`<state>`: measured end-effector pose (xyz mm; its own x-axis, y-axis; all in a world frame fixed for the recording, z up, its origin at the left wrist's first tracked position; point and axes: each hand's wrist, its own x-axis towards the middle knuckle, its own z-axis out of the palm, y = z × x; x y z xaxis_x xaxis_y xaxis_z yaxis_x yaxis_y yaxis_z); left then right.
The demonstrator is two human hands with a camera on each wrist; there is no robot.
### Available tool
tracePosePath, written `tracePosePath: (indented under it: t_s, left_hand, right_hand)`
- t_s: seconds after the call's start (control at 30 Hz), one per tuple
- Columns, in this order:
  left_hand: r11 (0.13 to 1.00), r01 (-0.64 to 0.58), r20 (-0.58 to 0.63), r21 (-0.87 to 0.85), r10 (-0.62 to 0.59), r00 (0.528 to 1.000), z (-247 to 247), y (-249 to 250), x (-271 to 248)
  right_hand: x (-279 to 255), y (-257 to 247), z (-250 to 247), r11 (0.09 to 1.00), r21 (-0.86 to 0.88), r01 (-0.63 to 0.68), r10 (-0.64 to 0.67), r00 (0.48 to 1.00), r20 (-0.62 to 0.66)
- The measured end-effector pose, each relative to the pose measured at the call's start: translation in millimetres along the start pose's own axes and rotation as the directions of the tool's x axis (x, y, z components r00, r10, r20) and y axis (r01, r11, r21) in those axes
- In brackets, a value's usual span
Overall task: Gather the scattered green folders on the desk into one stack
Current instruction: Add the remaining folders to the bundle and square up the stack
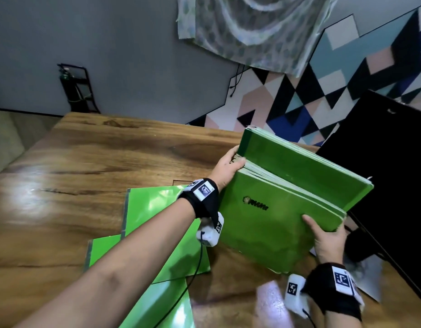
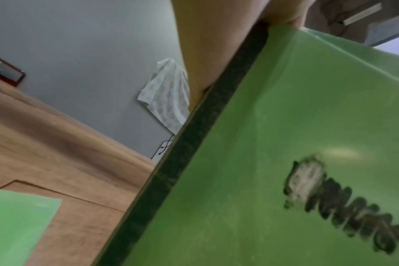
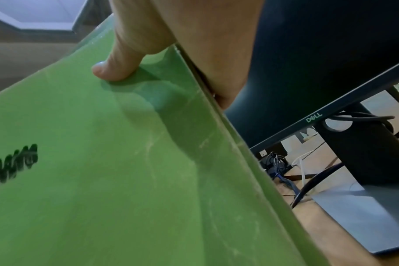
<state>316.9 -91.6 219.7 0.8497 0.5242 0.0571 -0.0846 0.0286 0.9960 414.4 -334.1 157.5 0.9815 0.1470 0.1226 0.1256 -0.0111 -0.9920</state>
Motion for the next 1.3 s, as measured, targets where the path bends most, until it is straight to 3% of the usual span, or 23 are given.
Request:
tracePosePath:
  t_s: [0.1,0.17,0.2,0.23,0.27,0.33,0.37,0.4,0.43,0.53,0.63,0.77,0.87,1.0,1.23,1.3]
  left_hand:
    - [0.996,0.08,0.031,0.031,-0.081,0.996,-10.6,-12.2,-12.8]
    - [0.968,0.201,-0.094,0.152,-0.188,0.978,-35.4,-46.6,-29.1]
    - [0.914,0.314,-0.229,0.257,-0.258,0.939,-54.7,-70.2,-39.7]
    - [0.806,0.472,-0.395,0.358,-0.327,0.858,-77.3,-95.1,-55.7]
    - [0.661,0.636,-0.55,0.398,-0.384,0.742,-100.2,-118.4,-73.6]
    - [0.414,0.864,-0.748,0.285,-0.468,0.471,-140.6,-151.4,-115.5]
    - [0.338,0.917,-0.792,0.21,-0.491,0.362,-153.6,-160.7,-133.2]
    - [0.293,0.943,-0.82,0.156,-0.495,0.289,-163.1,-167.7,-147.6]
    - [0.273,0.953,-0.836,0.133,-0.486,0.256,-168.1,-172.7,-155.9]
    - [0.243,0.962,-0.87,0.124,-0.44,0.223,-176.8,-178.2,-159.8]
    - [0.223,0.97,-0.848,0.092,-0.494,0.194,-185.8,-185.6,-152.4]
    - [0.266,0.952,-0.774,0.152,-0.567,0.282,-187.1,-188.3,-139.0]
    - [0.319,0.929,-0.785,0.19,-0.52,0.339,-179.1,-185.6,-128.4]
    - [0.294,0.899,-0.781,0.324,-0.453,0.43,-156.8,-184.0,-113.5]
    - [0.259,0.947,-0.824,0.192,-0.482,0.299,-140.1,-192.8,-106.8]
    - [0.304,0.94,-0.787,0.154,-0.537,0.303,-143.0,-192.7,-107.7]
  right_hand:
    - [-4.3,-5.3,3.0,0.999,0.041,0.021,-0.02,1.0,-0.009]
    - [-4.5,-5.6,4.0,0.997,0.069,0.023,-0.021,0.999,-0.03]
    - [-2.9,-4.4,3.7,0.998,0.066,0.023,-0.021,0.999,-0.042]
    - [-3.0,-3.0,4.3,0.998,0.062,0.024,-0.021,0.998,-0.054]
    - [-1.6,-1.8,3.8,0.997,0.072,0.025,-0.021,0.998,-0.057]
    - [0.6,1.5,4.4,0.995,0.102,0.011,-0.006,0.998,-0.055]
    - [1.4,2.6,4.2,0.995,0.103,0.009,-0.003,0.998,-0.057]
    - [1.9,4.0,4.8,0.995,0.102,0.001,0.005,0.998,-0.058]
    - [2.1,4.1,3.8,0.996,0.092,0.002,0.005,0.998,-0.066]
    - [-0.3,2.9,3.5,0.998,0.063,0.011,-0.006,0.997,-0.083]
    - [0.6,5.4,0.2,0.998,0.054,0.015,-0.01,0.997,-0.08]
    - [0.3,4.3,1.5,0.992,0.126,0.0,0.007,0.998,-0.057]
    - [-0.7,4.8,4.6,0.988,0.152,-0.015,0.025,0.998,-0.063]
    - [-6.0,1.8,5.6,0.987,0.156,-0.023,0.037,0.996,-0.086]
    - [-10.8,-5.1,6.6,0.999,0.044,-0.001,0.006,0.995,-0.102]
    - [-12.6,-7.2,6.7,0.999,0.032,-0.025,0.028,0.996,-0.079]
